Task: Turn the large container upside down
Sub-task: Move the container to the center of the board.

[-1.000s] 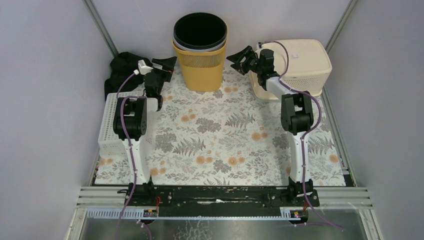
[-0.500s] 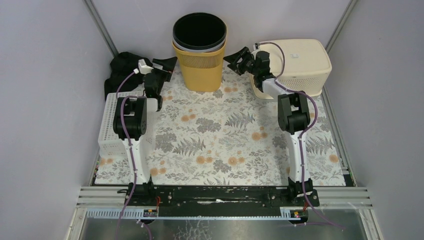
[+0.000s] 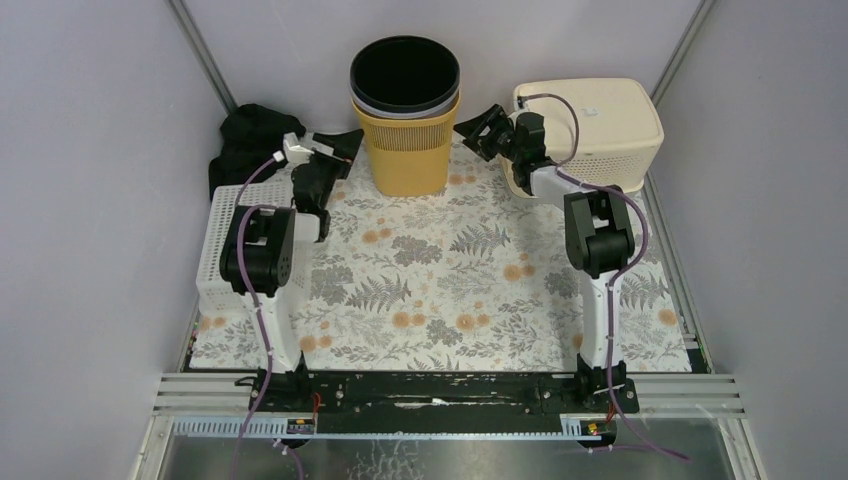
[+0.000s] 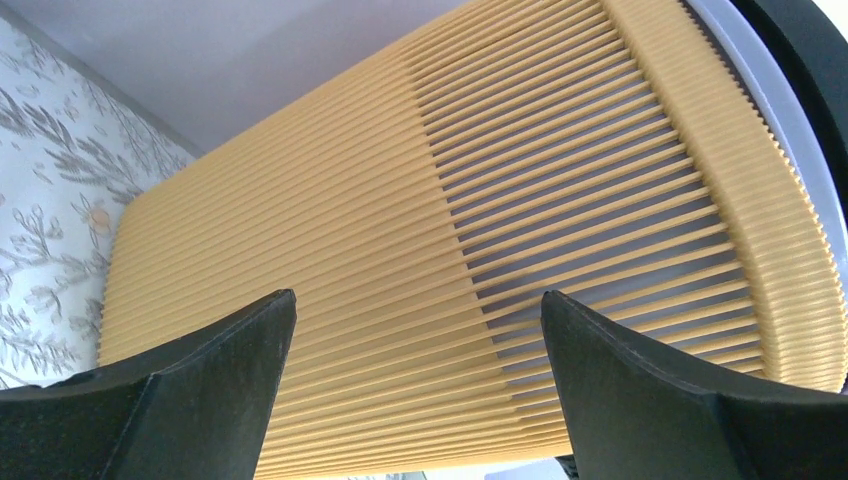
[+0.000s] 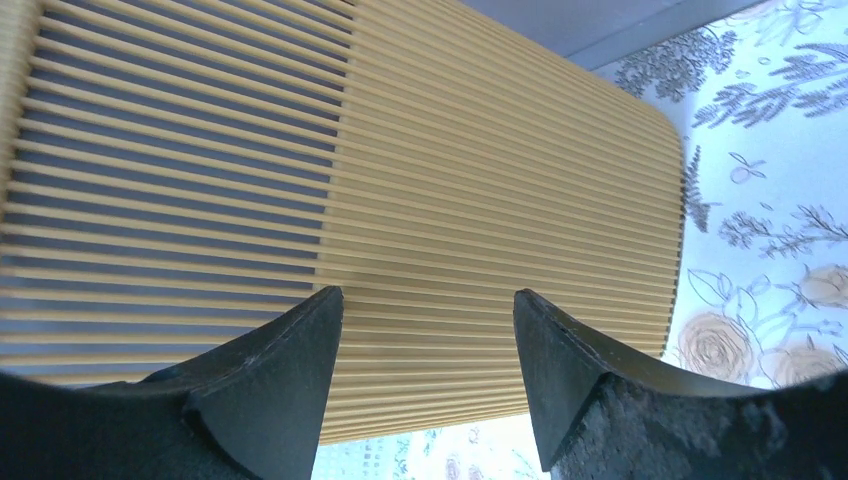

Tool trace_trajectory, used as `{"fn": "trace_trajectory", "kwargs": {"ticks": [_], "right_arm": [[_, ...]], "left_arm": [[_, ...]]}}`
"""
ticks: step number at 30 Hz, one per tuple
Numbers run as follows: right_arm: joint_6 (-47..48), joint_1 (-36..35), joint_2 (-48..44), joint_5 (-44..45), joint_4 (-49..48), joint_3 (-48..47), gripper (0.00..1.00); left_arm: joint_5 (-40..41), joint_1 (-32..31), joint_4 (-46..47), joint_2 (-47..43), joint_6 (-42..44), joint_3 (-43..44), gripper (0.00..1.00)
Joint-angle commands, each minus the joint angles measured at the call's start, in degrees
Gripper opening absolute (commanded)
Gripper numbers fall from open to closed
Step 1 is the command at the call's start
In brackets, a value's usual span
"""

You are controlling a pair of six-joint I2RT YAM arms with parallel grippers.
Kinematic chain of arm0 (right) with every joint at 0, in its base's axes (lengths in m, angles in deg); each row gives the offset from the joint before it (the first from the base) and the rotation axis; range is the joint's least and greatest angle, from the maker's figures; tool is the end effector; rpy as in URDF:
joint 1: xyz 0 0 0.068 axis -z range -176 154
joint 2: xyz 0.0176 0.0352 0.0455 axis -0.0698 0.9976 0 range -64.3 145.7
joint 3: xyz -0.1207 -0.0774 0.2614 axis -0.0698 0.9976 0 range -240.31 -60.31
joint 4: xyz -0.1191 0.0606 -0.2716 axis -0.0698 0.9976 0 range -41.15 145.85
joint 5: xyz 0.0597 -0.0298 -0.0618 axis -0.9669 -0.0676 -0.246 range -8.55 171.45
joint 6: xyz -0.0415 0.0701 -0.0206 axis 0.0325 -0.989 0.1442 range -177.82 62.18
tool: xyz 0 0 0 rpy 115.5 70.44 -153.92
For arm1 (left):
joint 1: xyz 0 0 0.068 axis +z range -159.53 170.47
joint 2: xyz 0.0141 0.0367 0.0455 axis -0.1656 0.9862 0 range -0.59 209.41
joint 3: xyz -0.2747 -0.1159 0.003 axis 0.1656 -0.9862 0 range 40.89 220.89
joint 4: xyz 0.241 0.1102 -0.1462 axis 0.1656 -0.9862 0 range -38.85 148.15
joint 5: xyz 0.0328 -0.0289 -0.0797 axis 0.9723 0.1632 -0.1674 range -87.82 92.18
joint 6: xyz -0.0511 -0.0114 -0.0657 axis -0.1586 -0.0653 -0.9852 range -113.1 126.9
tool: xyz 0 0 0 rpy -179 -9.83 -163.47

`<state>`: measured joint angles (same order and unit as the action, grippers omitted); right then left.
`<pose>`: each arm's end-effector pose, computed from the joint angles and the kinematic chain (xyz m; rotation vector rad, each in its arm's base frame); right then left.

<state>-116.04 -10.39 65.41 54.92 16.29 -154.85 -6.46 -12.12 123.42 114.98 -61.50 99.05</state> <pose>0.5881 0.1848 0.2131 0.2867 1.7656 1.3186 0.4955 -0.0336 0.1844 -0.7194 1.3561 -1.1130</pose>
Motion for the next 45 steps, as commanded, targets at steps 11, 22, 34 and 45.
{"fn": "trace_trajectory", "kwargs": {"ticks": [11, 22, 34, 45], "right_arm": [[7.74, -7.73, -18.98, -8.02, 0.16, 21.28, 0.71], [15.62, -7.74, -37.65, -5.62, 11.66, 36.05, 0.71], [33.33, -7.44, -49.24, 14.80, 52.27, 24.26, 0.78], [38.38, -6.42, -55.00, 23.93, 66.76, 14.33, 0.75]], "left_arm": [[-12.12, -9.71, 4.34, -12.65, 5.49, -16.09, 1.00], [-12.07, -13.66, -12.92, -27.97, 9.10, -23.27, 1.00], [5.73, -12.39, -74.26, -45.50, 23.45, -4.39, 1.00], [5.00, -11.64, -85.25, -48.66, 29.21, 11.47, 1.00]]}}
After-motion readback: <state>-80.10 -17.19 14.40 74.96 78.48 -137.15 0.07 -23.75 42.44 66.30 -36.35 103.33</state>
